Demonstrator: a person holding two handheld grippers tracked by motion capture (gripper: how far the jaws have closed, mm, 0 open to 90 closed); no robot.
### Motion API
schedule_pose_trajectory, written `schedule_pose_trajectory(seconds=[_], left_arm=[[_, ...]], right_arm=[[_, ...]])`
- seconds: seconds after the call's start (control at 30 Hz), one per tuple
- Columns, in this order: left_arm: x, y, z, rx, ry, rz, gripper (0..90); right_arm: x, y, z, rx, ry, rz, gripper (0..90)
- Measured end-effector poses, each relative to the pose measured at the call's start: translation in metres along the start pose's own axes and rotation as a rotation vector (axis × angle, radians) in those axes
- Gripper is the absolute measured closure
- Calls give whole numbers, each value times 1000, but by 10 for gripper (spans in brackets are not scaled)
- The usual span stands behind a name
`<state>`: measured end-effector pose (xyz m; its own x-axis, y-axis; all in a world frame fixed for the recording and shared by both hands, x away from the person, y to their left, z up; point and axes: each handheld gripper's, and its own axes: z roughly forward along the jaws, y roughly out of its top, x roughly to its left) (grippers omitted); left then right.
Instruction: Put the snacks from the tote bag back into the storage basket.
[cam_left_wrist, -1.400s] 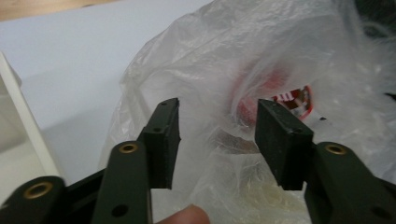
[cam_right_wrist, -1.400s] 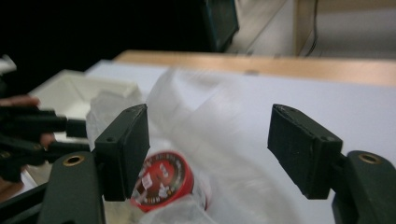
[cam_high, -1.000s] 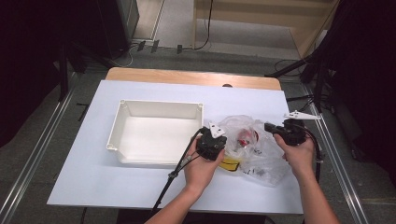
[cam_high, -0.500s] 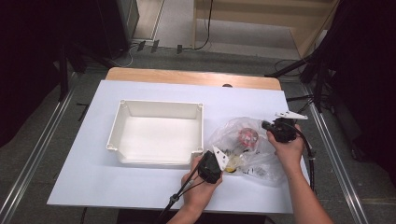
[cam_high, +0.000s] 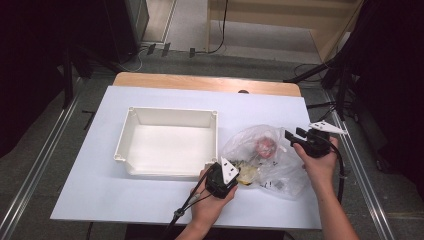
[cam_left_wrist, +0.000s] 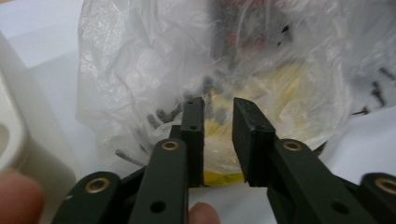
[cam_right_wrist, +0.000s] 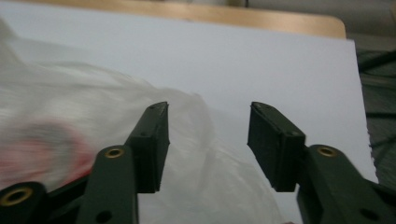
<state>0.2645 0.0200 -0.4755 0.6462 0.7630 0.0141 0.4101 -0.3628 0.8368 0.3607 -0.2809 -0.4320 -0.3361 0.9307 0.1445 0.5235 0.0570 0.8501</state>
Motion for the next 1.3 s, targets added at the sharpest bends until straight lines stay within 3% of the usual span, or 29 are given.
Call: schedule_pose_trajectory(seconds=[0.17,0.27,0.37,0.47,0.53,0.7,0.73,0.77,0.87,0.97,1.07,1.1,1.13,1.3], left_arm=[[2,-1,-2,-26,-18,-20,647],[3,-2,-4,-43,-29,-34,602],[4,-2,-5,-47,-35,-45,591],[3,-2,-4,-45,-31,-35,574],[3,-2,-4,-46,-34,-37,570],[3,-3,-4,-49,-42,-38,559],[3,-3,-4,-47,-44,-37,558],[3,-3,-4,-46,-45,-37,558],[3,-3,-4,-49,-42,-38,558],[3,-3,-4,-52,-43,-39,553],[3,-3,-4,-54,-47,-39,547],[3,-3,-4,-58,-45,-40,547],[3,-3,-5,-58,-39,-38,534],[2,-3,-7,-73,-43,-33,484]], right_arm=[[12,4,-36,-79,98,-11,431],[24,2,-44,-64,123,-39,382],[40,-2,-45,-52,192,-67,262],[60,-10,-38,-5,173,-98,67],[69,-16,-29,30,138,-109,42],[78,-30,-16,38,114,-140,244],[83,-34,-16,20,77,-173,339],[84,-35,-16,10,50,-191,359],[85,-36,-19,-25,36,-187,423],[86,-35,-23,-65,39,-190,575],[85,-33,-23,-66,67,-185,822],[85,-33,-23,-66,67,-185,822],[83,-31,-22,-57,115,-159,900],[86,-20,-13,-39,162,-169,900]])
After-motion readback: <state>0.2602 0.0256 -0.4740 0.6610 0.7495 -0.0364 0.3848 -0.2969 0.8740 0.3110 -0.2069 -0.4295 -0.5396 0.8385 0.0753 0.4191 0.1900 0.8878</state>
